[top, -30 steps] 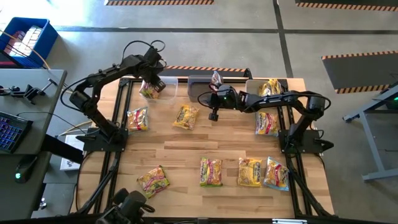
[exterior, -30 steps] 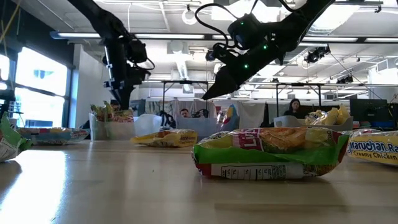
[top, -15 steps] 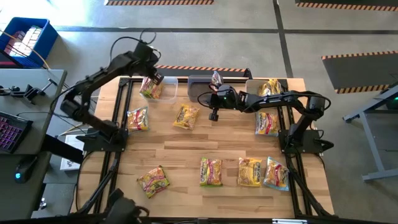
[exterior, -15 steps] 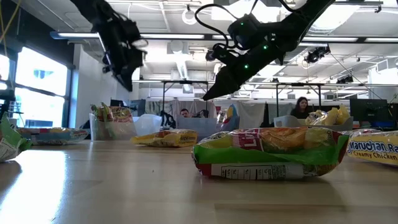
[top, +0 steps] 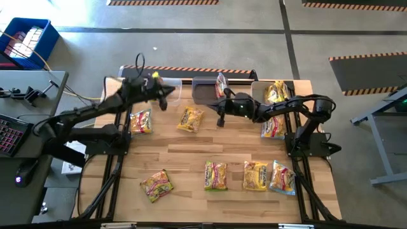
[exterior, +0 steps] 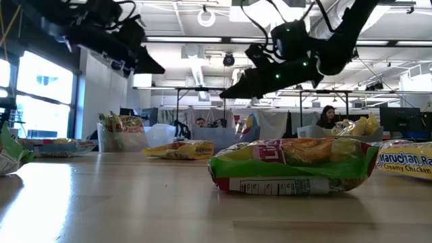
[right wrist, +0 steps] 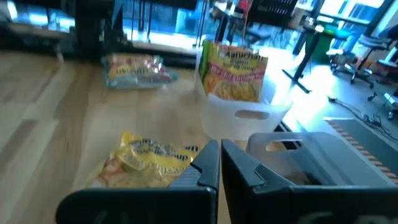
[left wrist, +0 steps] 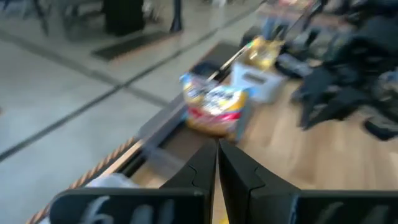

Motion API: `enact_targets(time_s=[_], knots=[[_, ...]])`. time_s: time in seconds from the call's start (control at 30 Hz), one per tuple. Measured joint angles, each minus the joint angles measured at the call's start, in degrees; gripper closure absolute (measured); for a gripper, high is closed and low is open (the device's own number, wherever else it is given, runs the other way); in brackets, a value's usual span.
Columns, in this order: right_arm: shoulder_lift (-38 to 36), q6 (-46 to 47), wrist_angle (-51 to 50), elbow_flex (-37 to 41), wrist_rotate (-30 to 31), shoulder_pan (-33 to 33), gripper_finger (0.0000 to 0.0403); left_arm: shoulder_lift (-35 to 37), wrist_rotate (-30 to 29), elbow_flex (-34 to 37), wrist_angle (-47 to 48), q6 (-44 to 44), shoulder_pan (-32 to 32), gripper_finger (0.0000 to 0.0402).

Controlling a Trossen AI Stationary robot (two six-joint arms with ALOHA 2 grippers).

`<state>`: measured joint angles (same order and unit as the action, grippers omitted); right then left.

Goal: Sort Maruchan noodles
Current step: Put the bottom right blue noodle pack into the black bin

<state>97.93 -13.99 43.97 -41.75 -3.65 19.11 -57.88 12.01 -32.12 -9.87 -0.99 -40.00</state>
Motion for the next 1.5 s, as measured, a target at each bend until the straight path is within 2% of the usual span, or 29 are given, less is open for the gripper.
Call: enact_targets(time_s=[0.1, 0.2, 0.57, 0.8, 1.0, 1.17, 1.33, 1.5], knots=[[-0.05, 2.9, 2.63, 0.89, -0.01, 0.02, 0.0403, 1.05, 0.02, 6.5, -9.73, 0.35, 3.1, 0.0392], [-0.99, 4.82, -2.0, -0.67, -0.06, -0.34, 0.0403, 1.0, 0.02, 10.64, -15.57, -0.65, 5.29, 0.0392], [-1.97, 9.87, -22.71, -7.32, -0.67, -5.02, 0.0394, -0.42, 0.02, 14.04, -17.44, -2.59, 10.43, 0.0392], [-1.99, 13.95, -39.7, -9.65, -1.37, -9.38, 0.0335, -4.16, -0.51, 14.06, -19.24, -2.58, 13.49, 0.0392], [-1.99, 17.11, -45.62, -9.72, -3.42, -13.62, 0.0278, -9.72, -0.7, 14.06, -28.76, 1.28, 15.46, 0.0392], [-1.99, 18.59, -47.63, -9.08, 1.83, -18.48, 0.024, -14.44, -0.68, 14.06, -35.95, 2.27, 16.77, 0.0392], [-1.99, 25.22, -53.27, -9.35, 3.37, -22.28, 0.0214, -18.3, -0.67, 13.45, -37.66, -0.41, 17.37, 0.0392], [-2.01, 36.25, -64.09, -11.96, 0.62, -25.72, 0.0206, -20.65, -0.66, 12.49, -37.57, -2.87, 17.56, 0.0392]])
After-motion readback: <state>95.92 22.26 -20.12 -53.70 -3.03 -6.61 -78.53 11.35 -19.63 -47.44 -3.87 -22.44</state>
